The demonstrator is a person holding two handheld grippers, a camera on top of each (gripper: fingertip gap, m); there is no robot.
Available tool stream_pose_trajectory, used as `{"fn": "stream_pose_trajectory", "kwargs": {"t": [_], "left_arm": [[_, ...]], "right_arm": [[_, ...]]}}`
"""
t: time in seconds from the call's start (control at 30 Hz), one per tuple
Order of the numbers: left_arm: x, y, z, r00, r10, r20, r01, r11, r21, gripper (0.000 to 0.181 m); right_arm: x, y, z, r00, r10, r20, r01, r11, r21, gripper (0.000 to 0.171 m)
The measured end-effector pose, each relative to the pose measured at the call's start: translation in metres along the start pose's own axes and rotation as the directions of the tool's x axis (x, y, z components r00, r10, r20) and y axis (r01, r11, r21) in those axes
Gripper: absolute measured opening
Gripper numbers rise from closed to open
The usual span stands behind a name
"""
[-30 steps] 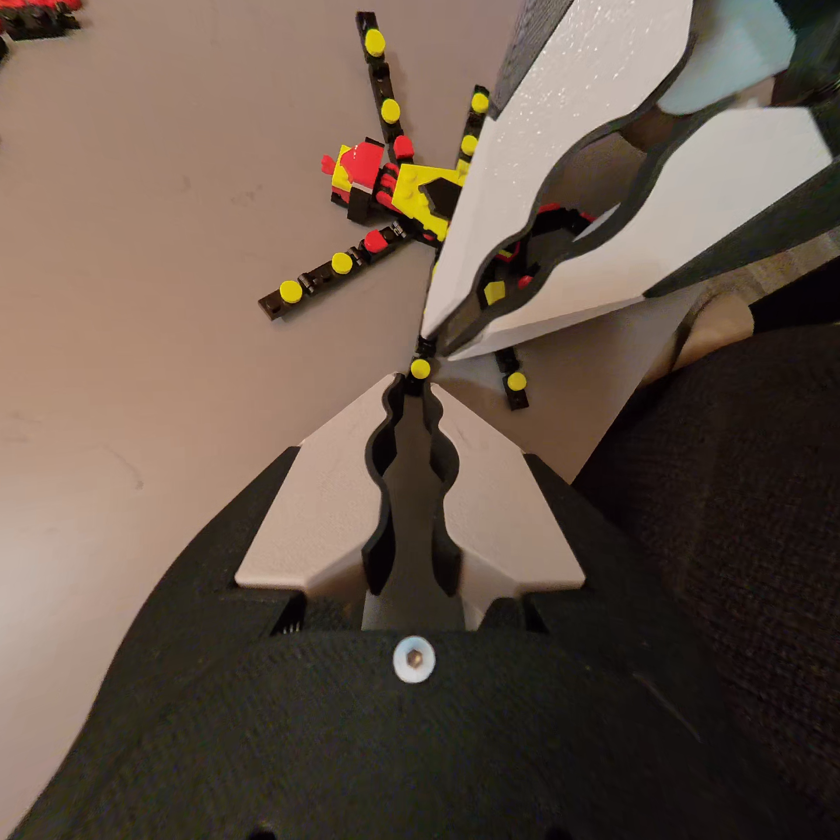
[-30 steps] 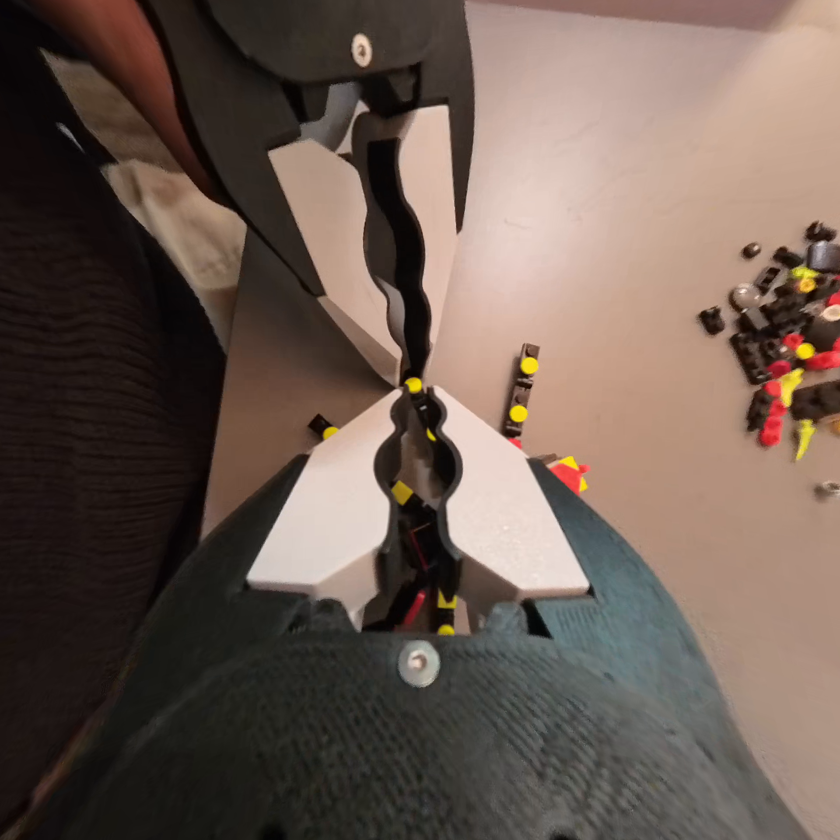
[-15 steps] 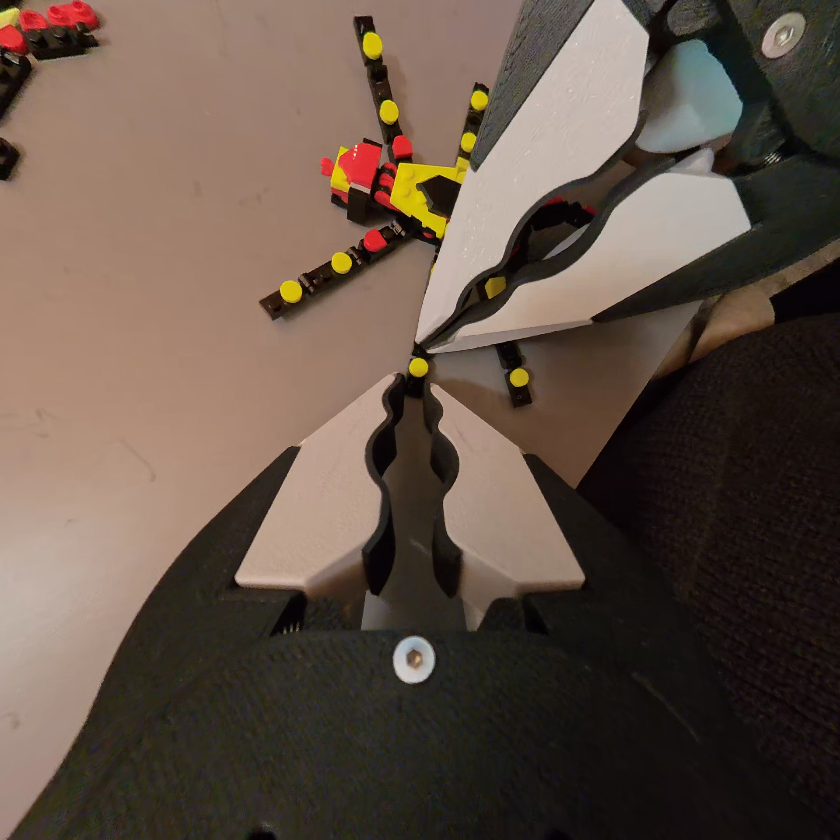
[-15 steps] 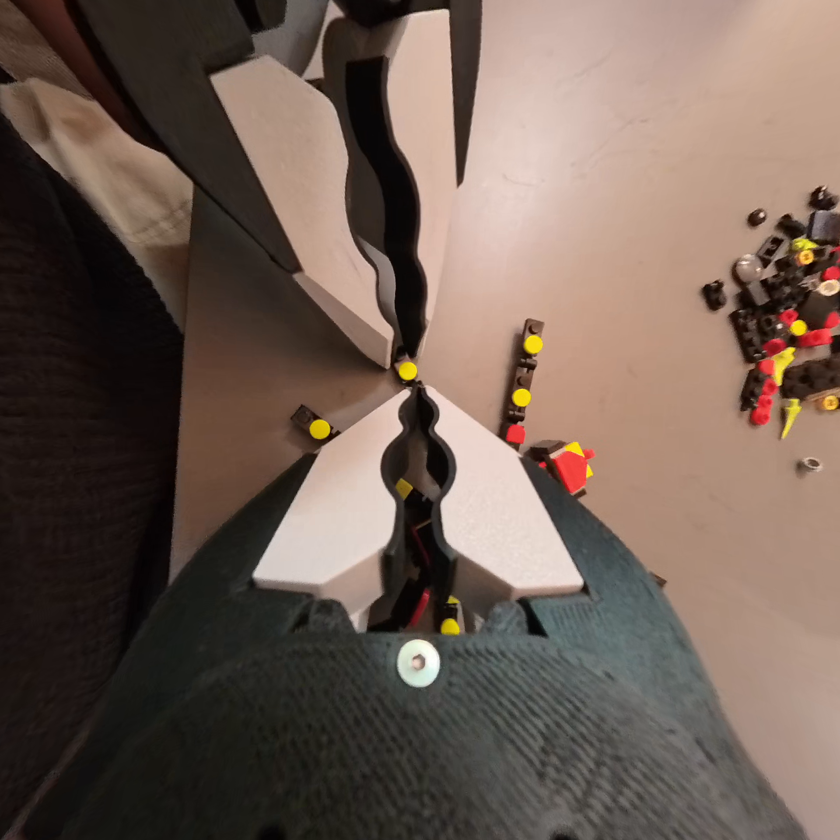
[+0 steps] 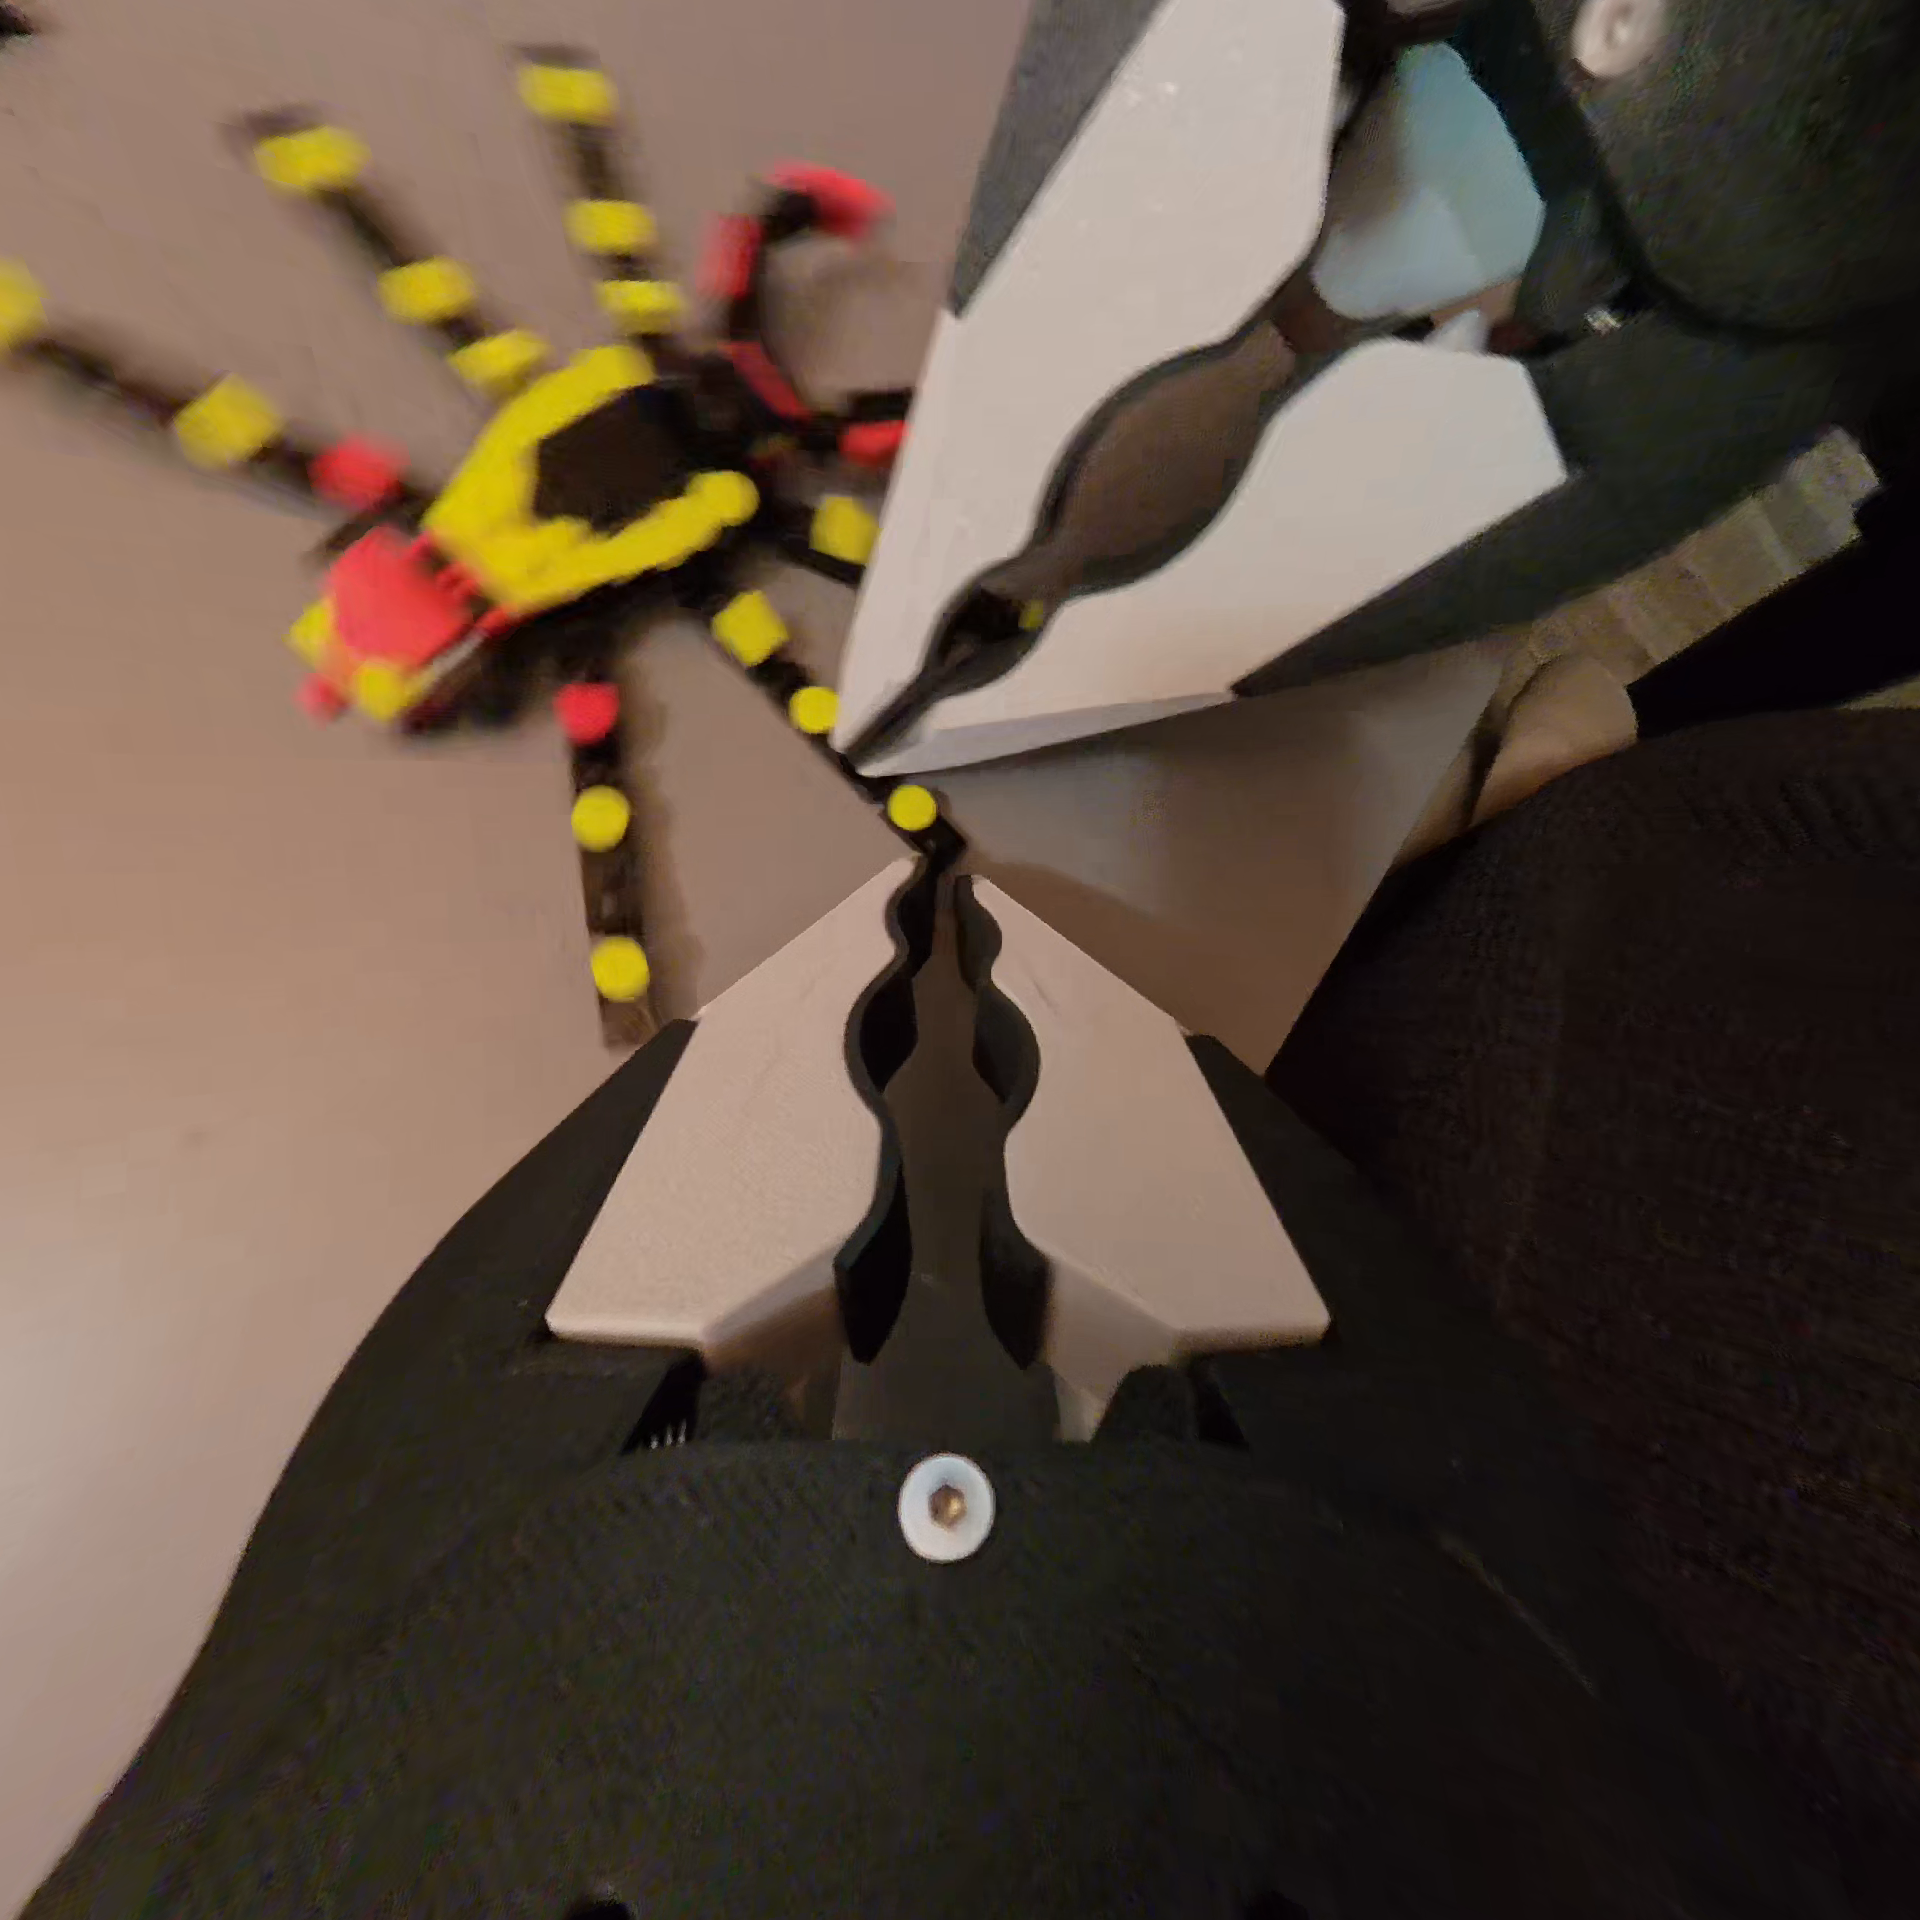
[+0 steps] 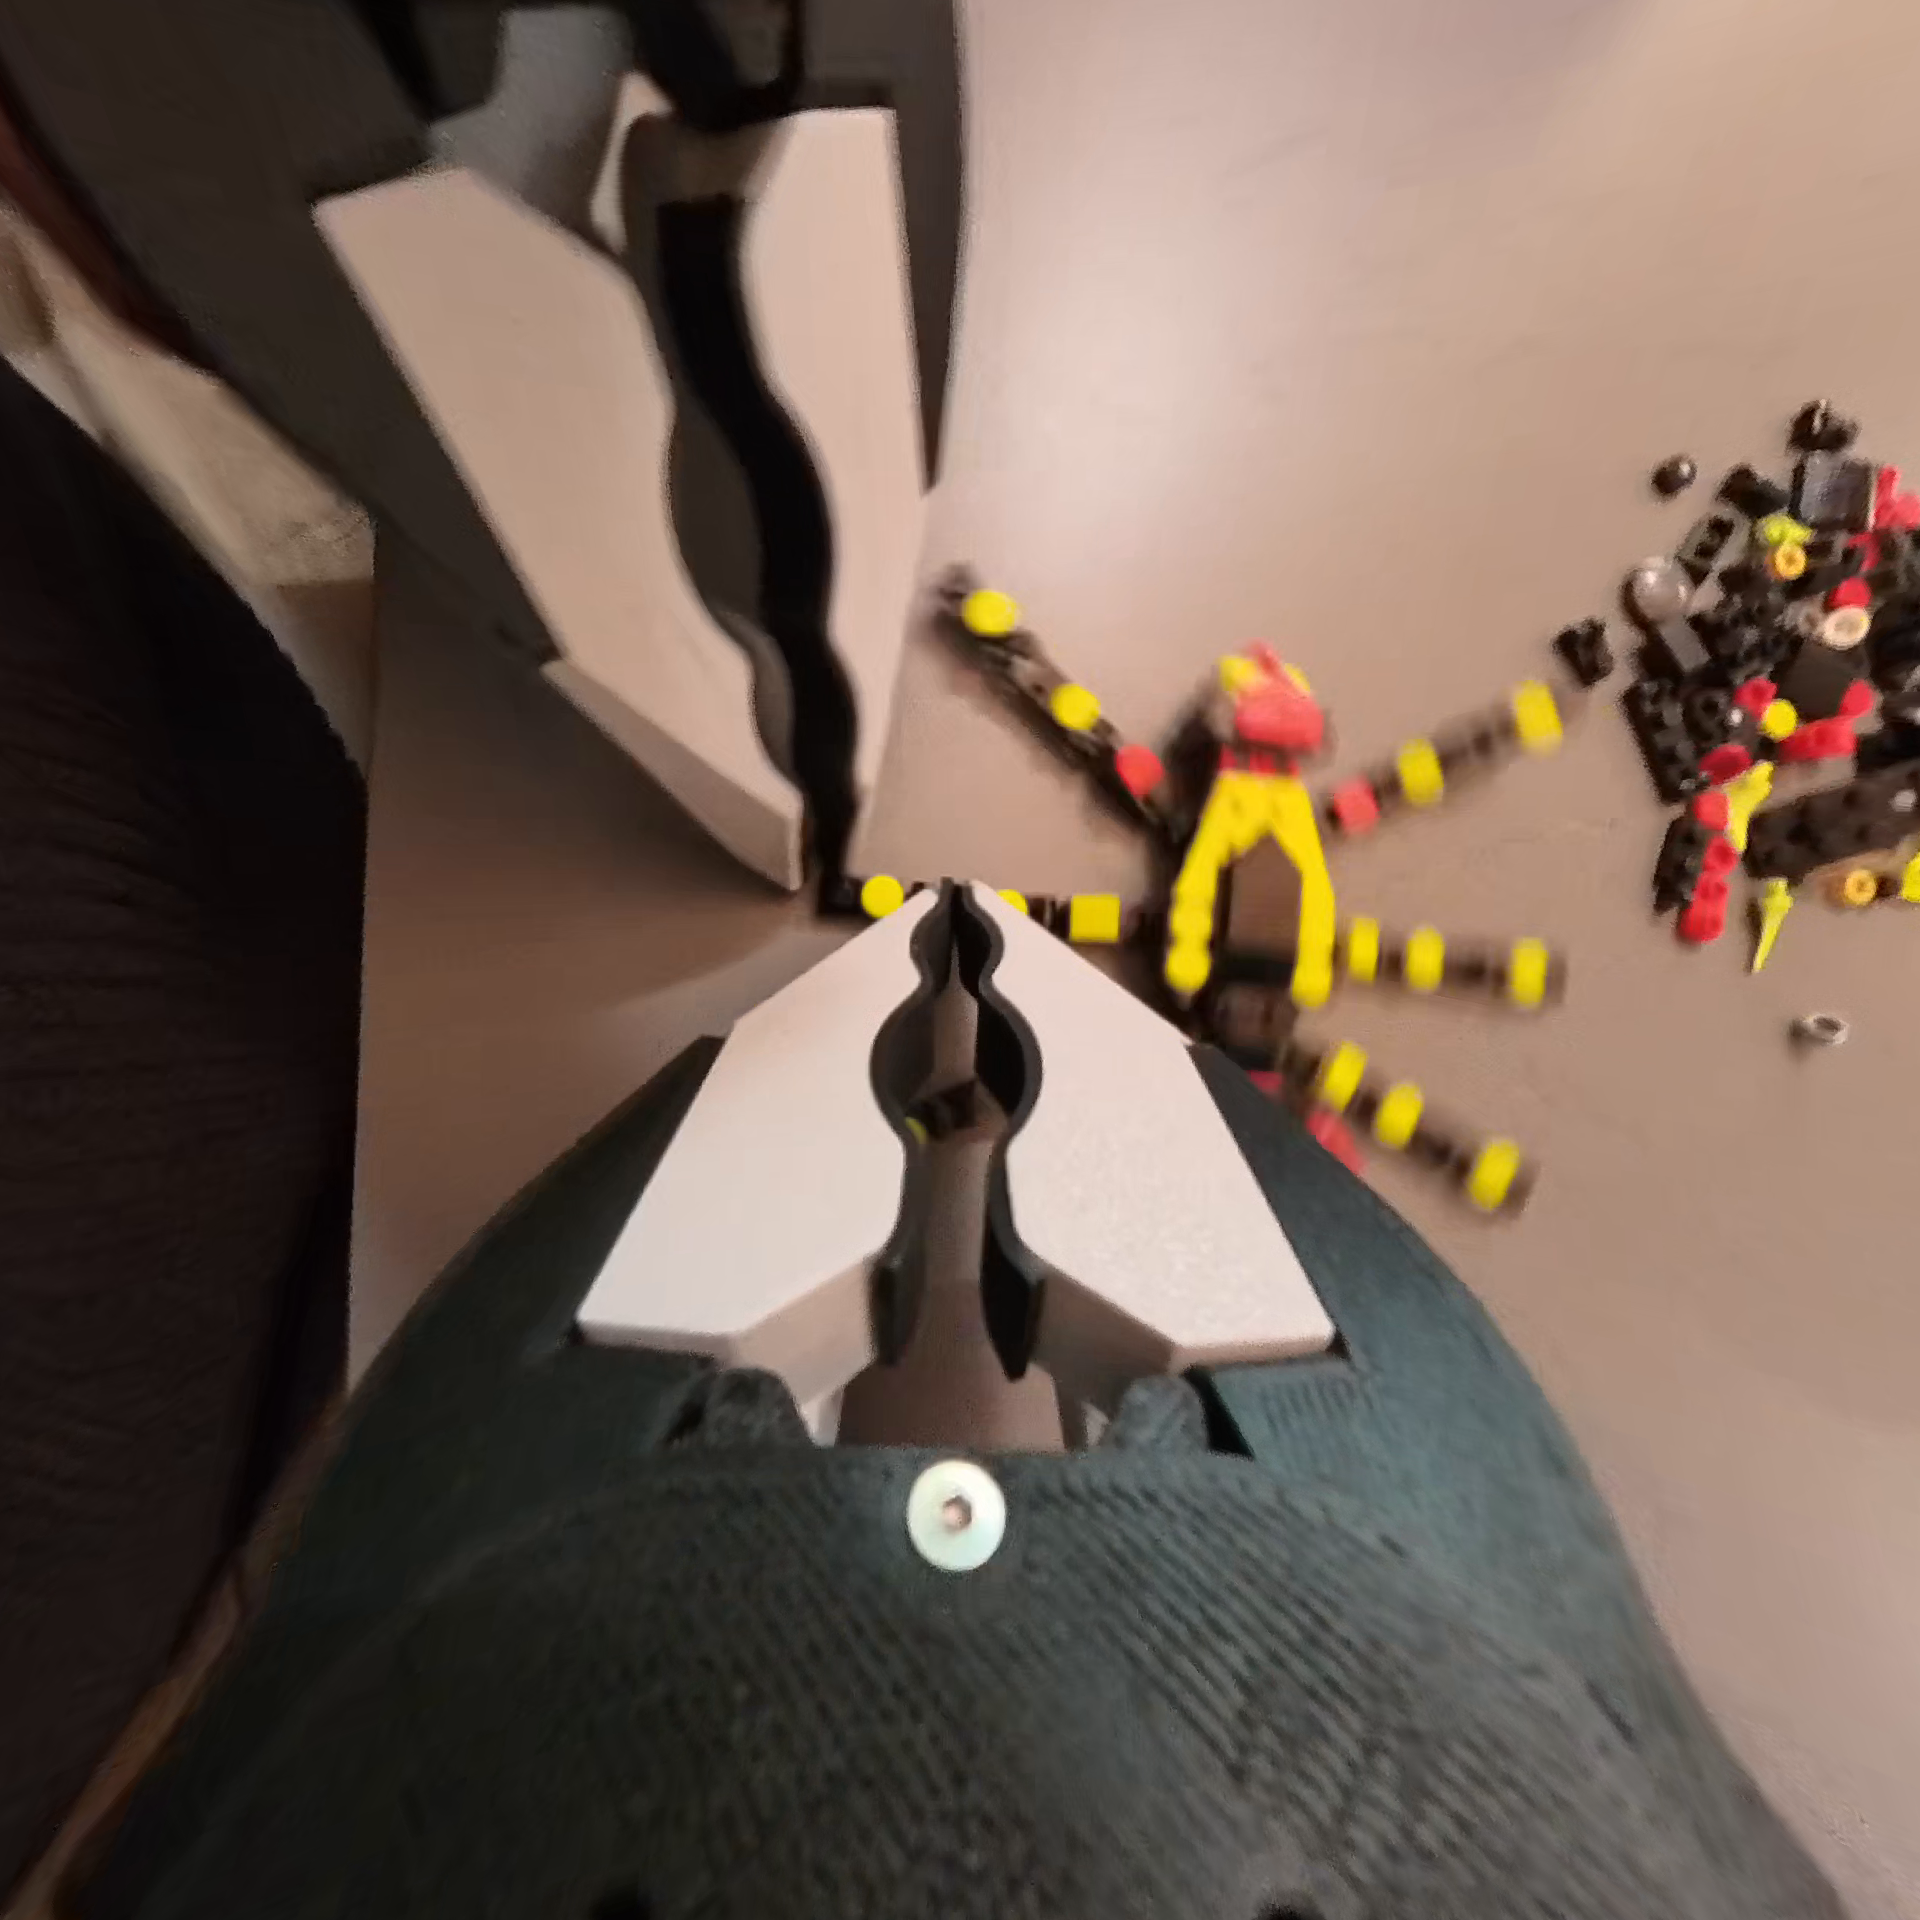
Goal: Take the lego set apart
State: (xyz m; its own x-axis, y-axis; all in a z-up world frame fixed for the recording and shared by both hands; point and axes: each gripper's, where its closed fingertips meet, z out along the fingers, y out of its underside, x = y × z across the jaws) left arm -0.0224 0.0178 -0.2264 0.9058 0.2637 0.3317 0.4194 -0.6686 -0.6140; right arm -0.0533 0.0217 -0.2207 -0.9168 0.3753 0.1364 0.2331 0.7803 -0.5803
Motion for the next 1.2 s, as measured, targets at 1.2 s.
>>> {"fn": "stream_pose_trajectory", "kwargs": {"t": [1.2], "left_arm": [[-0.024, -0.035, 0.004, 0.950, 0.049, 0.309, -0.108, 0.978, 0.176, 0.033]], "right_arm": [[0.016, 0.008, -0.019, 0.957, 0.290, -0.021, -0.282, 0.944, 0.171, 0.006]]}}
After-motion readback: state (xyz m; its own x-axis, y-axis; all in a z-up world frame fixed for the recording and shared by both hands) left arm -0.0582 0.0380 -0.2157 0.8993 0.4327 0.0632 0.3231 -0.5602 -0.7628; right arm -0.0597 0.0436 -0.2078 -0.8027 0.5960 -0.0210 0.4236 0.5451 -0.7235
